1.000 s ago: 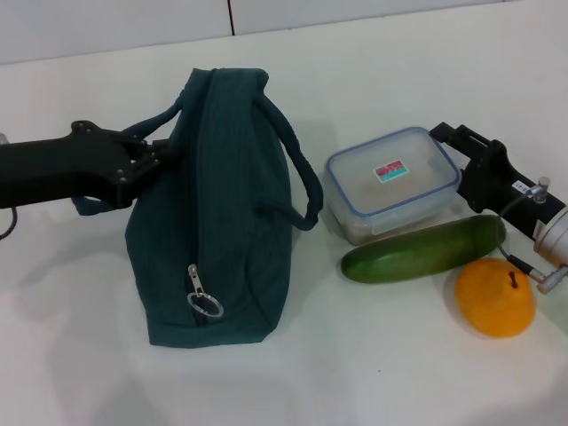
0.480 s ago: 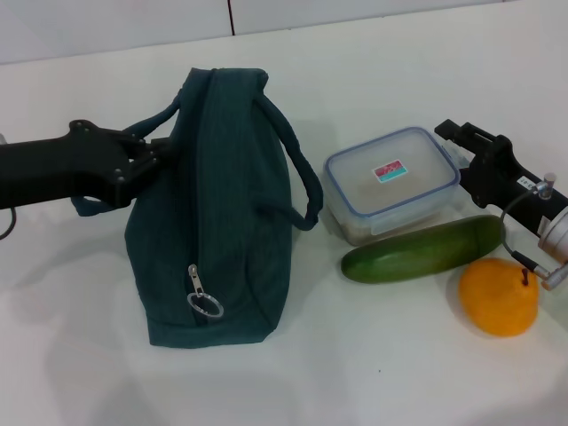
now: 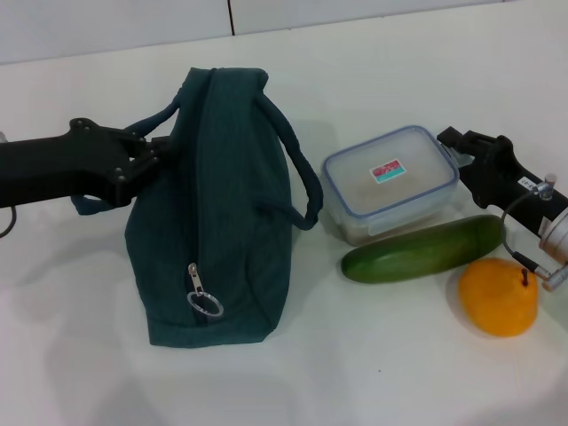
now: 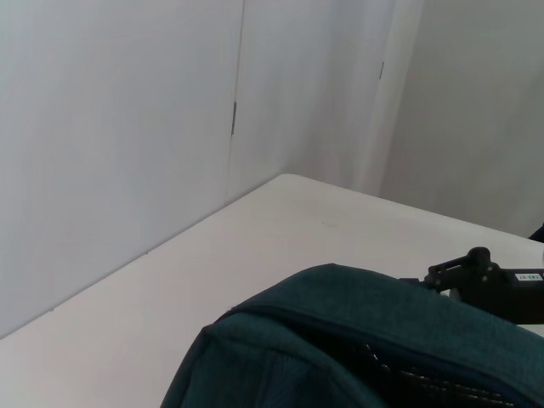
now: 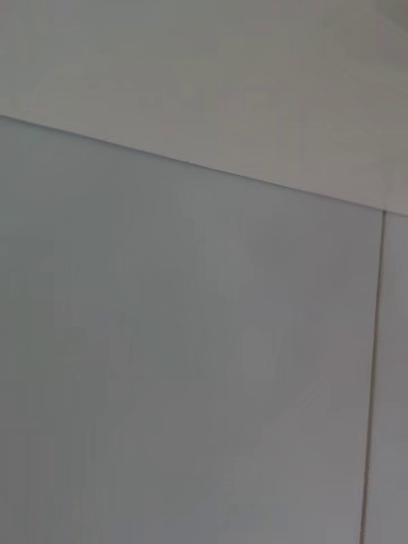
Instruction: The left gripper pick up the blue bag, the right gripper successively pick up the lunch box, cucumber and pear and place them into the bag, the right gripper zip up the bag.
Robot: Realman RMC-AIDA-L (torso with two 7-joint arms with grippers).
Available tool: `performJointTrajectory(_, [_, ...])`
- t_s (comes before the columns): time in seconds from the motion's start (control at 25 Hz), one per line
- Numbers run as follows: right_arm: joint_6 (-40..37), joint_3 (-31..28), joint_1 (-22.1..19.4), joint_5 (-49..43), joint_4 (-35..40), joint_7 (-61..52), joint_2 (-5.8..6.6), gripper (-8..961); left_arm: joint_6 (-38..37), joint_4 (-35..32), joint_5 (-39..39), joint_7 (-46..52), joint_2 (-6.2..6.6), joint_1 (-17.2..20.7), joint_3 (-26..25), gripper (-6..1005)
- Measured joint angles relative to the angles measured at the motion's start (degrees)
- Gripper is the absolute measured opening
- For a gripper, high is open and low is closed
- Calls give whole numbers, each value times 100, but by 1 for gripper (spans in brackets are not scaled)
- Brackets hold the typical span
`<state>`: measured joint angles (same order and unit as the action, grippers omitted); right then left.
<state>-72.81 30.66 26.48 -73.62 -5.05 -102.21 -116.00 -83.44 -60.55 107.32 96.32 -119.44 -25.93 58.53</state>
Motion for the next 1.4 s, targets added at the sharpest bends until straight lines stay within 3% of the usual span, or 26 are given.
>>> performJointTrajectory(0.44, [-322,6,-35,-12,223,525,-9,102,-19,-10,-24,-133,0,25,8,47])
performJointTrajectory(0.88, [-894,31,-174,-3,781,1218,31,97,-162,6,-458,-488,-4,145,-1,47])
performJointTrajectory(1.4, [-2572,83,-70,74,2041,1706,67,125,-231,226,-739,-686,-27,229,128,46])
